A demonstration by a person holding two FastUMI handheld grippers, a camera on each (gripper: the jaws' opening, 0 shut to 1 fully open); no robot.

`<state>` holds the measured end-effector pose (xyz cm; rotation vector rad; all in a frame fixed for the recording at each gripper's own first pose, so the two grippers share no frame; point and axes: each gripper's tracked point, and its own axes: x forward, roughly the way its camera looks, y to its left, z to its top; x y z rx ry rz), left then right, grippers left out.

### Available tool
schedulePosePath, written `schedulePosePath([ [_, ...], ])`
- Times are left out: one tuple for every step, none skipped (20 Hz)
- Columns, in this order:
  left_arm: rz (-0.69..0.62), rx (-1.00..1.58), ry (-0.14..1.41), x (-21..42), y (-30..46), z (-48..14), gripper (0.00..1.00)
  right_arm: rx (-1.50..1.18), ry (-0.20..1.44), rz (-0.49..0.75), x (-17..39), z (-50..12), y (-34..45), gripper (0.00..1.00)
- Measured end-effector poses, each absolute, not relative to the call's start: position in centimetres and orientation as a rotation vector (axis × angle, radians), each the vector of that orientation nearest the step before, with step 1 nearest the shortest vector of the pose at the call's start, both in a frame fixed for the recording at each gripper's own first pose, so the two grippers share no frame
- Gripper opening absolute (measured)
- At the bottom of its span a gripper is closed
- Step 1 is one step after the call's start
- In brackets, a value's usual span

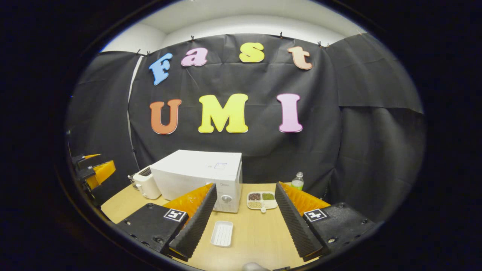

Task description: Open the microwave oven with the left hand, put the food in, and close the microwave oven.

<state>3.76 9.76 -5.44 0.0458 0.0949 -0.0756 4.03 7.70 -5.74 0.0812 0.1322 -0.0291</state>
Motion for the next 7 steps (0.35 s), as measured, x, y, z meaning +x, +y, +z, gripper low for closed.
schedulePosePath([
  [-0.079,0.047,0.094,3.89,9.62,-5.27,0.96,0.081,0.128,-0.029,4.05,-5.68,7.74,0.99],
  [-0.081,0.048,0.093,3.84,9.63,-5.22,0.96,0.079,0.124,-0.032,4.0,-5.53,7.66,0.99],
  [-0.083,0.048,0.09,3.9,9.52,-5.06,0.96,0.08,0.119,-0.034,4.07,-5.43,7.55,0.99],
  [-0.084,0.048,0.091,3.99,9.55,-5.14,0.96,0.08,0.118,-0.036,4.06,-5.33,7.56,0.99],
  [-0.088,0.048,0.089,4.05,9.37,-5.03,0.96,0.08,0.116,-0.039,4.11,-5.3,7.47,0.92],
  [-0.091,0.048,0.09,4.03,9.31,-4.96,0.96,0.081,0.115,-0.04,4.15,-5.23,7.51,0.92],
  [-0.097,0.047,0.088,4.06,9.15,-4.94,0.96,0.081,0.113,-0.038,4.15,-5.2,7.61,0.92],
])
